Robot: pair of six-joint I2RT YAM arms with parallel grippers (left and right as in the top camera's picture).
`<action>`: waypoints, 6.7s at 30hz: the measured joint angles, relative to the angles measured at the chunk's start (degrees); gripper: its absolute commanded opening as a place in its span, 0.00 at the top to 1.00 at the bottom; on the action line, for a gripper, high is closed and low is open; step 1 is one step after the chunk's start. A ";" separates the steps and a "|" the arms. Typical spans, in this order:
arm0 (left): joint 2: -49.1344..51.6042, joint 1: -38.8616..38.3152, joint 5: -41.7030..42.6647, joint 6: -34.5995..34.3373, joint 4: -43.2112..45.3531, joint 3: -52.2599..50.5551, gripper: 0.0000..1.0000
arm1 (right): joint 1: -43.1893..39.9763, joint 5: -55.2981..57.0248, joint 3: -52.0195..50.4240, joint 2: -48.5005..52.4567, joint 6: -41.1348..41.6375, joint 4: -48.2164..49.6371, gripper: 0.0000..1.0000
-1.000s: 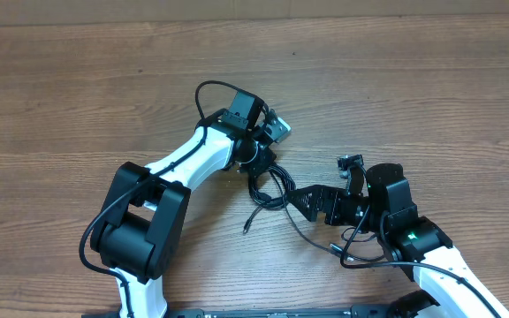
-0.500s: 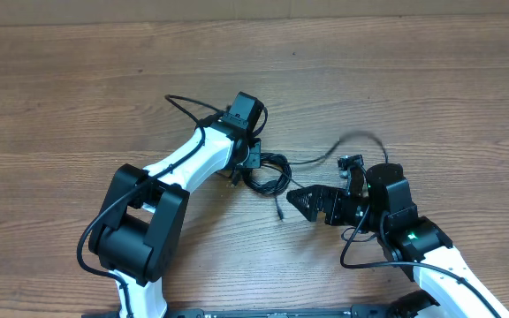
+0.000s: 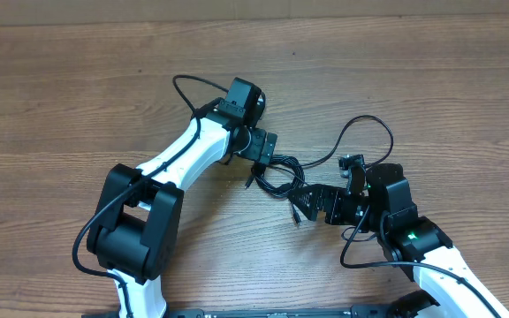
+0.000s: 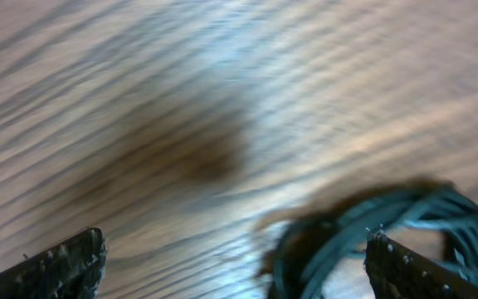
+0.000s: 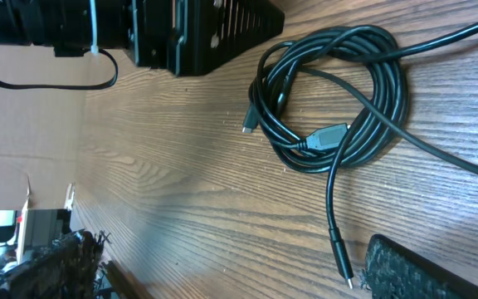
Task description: Untangle cables
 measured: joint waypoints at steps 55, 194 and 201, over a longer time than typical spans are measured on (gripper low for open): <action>-0.15 1.03 9.07 -19.02 -3.96 -3.78 0.96 | 0.00 0.13 0.00 0.00 0.02 -2.71 0.00; -31.78 1.33 9.20 0.57 -4.57 -3.67 0.96 | 2.01 1.16 39.08 28.20 56.65 -14.12 0.96; -31.78 0.22 2.43 -2.95 -7.41 -3.67 0.96 | 2.40 0.74 39.15 28.20 42.86 -13.92 0.96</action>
